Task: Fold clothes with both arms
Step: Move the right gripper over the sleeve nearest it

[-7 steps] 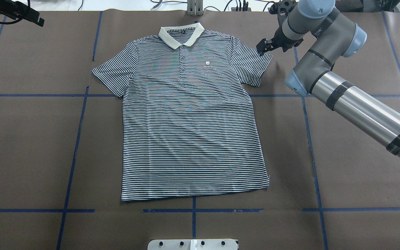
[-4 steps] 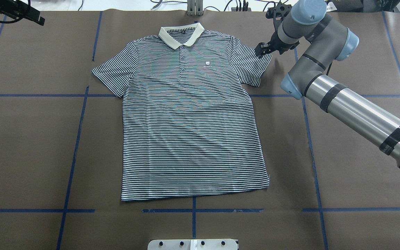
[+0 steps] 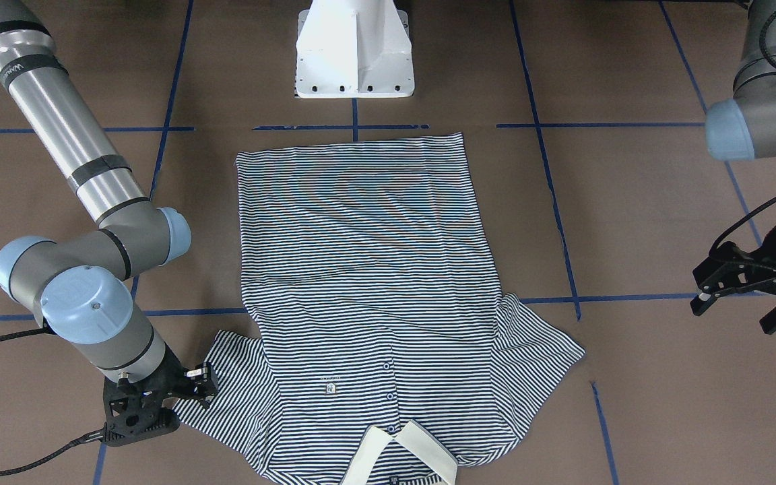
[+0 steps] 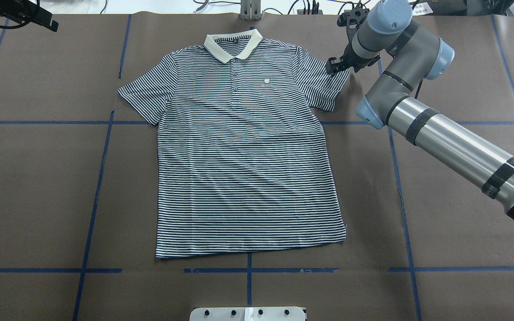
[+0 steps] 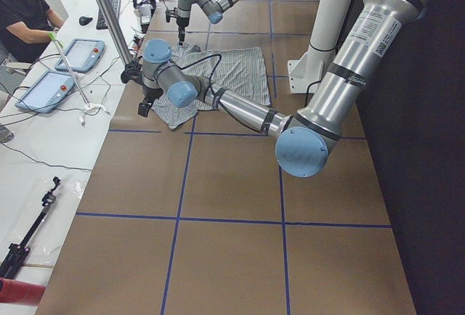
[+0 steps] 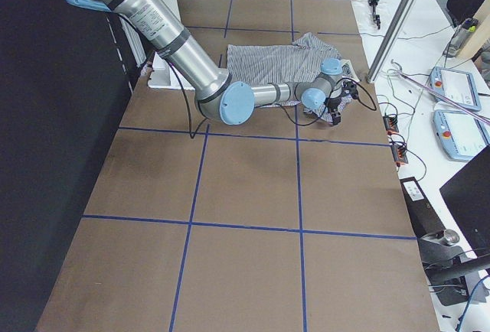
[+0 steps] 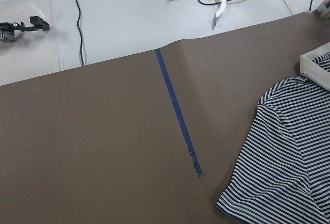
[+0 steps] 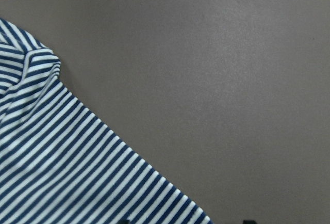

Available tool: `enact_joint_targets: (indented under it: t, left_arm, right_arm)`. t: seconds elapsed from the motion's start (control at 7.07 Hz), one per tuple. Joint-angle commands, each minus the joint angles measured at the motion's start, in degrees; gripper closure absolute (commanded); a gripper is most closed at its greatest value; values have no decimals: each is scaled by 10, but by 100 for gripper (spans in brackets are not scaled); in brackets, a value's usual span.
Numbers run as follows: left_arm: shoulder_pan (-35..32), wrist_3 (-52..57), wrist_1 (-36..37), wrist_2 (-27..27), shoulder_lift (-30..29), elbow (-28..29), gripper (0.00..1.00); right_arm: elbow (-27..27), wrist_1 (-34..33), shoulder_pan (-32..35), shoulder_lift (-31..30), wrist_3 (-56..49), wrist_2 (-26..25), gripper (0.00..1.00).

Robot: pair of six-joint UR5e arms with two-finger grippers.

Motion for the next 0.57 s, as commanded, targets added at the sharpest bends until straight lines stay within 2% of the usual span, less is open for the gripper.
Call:
enact_joint_targets:
  t: [0.0, 0.14, 0.28, 0.42]
  left_arm:
    - [0, -1, 1, 0, -1, -5, 0]
    - [0, -1, 1, 0, -1, -5, 0]
    - [0, -1, 1, 0, -1, -5, 0]
    - [0, -1, 2, 0, -2, -4, 0]
  right_arm:
    - [0, 0, 0, -3, 0, 0, 23]
    - [0, 0, 0, -4, -1, 0, 30]
    - [-1, 0, 0, -4, -1, 0, 46]
    - [-1, 0, 0, -4, -1, 0, 75]
